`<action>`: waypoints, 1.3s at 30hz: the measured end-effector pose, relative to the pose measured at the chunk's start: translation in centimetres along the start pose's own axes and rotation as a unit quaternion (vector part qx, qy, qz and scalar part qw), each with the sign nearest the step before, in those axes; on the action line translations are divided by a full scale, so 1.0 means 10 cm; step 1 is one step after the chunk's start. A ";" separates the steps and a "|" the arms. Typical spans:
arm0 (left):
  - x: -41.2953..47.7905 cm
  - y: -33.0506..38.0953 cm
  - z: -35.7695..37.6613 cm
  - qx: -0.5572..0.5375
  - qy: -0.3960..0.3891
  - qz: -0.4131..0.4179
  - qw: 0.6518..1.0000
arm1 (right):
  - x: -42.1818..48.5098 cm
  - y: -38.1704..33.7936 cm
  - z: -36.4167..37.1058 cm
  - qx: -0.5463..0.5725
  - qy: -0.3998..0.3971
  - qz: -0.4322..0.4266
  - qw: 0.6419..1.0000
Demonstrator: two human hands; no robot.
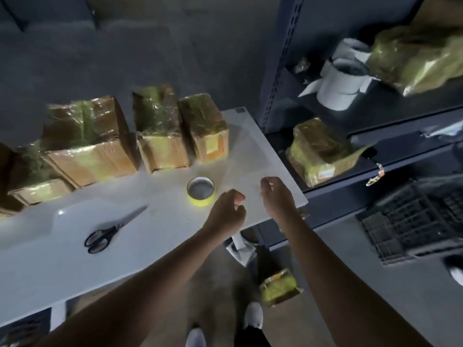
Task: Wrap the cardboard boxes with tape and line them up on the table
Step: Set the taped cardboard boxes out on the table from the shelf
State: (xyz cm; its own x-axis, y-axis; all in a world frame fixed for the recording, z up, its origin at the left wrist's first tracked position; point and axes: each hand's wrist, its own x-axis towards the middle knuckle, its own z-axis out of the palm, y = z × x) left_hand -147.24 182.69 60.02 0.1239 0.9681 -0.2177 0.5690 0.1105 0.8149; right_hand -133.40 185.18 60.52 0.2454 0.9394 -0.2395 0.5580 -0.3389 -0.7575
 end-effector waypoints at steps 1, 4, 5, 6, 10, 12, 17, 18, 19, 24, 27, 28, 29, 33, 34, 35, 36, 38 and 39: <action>-0.09 0.00 0.12 0.000 -0.006 0.007 1.000 | -0.07 0.12 -0.01 0.013 -0.001 0.007 1.000; -0.30 -0.03 0.51 -0.008 -0.024 0.018 1.000 | -0.24 0.51 -0.02 0.054 0.001 0.036 0.998; -0.36 -0.07 0.66 -0.016 -0.029 0.025 0.999 | -0.27 0.67 -0.02 0.061 0.003 0.040 0.997; -0.40 -0.14 0.79 -0.026 -0.034 0.032 0.999 | -0.30 0.81 0.00 0.061 0.003 0.042 0.997; -0.43 -0.58 1.52 0.003 -0.049 0.005 0.999 | -0.30 1.59 0.07 0.057 -0.022 0.066 0.996; -0.37 -0.85 1.97 0.010 -0.038 -0.009 0.999 | -0.21 2.07 0.11 0.047 -0.029 0.068 0.996; -0.21 -1.48 3.17 0.027 -0.069 -0.049 0.996 | -0.06 3.49 0.25 0.071 -0.030 0.138 0.987; -0.16 -1.60 3.40 0.030 -0.076 -0.052 0.995 | -0.05 3.77 0.29 0.074 -0.025 0.154 0.985; -0.11 -1.72 3.62 0.034 -0.083 -0.052 0.995 | -0.03 4.05 0.34 0.077 -0.018 0.171 0.982; 0.20 -2.32 4.48 0.067 -0.122 -0.041 0.989 | 0.09 5.21 0.72 0.080 0.014 0.237 0.968; 0.33 -2.67 4.80 0.098 -0.143 -0.028 0.984 | 0.11 5.74 1.03 0.098 0.012 0.263 0.960; 0.38 -2.80 4.90 0.110 -0.149 -0.031 0.982 | 0.11 5.89 1.13 0.099 0.013 0.271 0.957; 0.43 -2.93 4.98 0.122 -0.155 -0.036 0.980 | 0.13 6.04 1.23 0.099 0.012 0.280 0.955; 0.65 -3.37 5.29 0.171 -0.194 -0.049 0.965 | 0.17 6.55 1.60 0.043 -0.017 0.336 0.941; 0.70 -3.46 5.35 0.181 -0.206 -0.052 0.960 | 0.17 6.66 1.69 0.023 -0.037 0.352 0.935; 0.75 -3.55 5.42 0.189 -0.217 -0.052 0.956 | 0.17 6.77 1.76 -0.001 -0.058 0.366 0.929; 0.80 -3.63 5.49 0.197 -0.229 -0.050 0.952 | 0.19 6.88 1.83 -0.008 -0.064 0.389 0.919; 0.90 -3.76 5.64 0.206 -0.258 -0.051 0.943 | 0.26 7.09 1.97 0.002 -0.057 0.425 0.903; 0.94 -3.83 5.71 0.203 -0.277 -0.064 0.937 | 0.30 7.18 2.04 0.013 -0.053 0.432 0.900</action>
State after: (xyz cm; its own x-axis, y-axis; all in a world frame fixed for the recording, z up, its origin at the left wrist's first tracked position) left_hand -121.42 174.68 -3.91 0.3731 0.6745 -0.6370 0.8563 0.0139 0.5163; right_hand -108.83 164.70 -6.97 0.5020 0.3257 -0.8012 0.1762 -0.9455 -0.2739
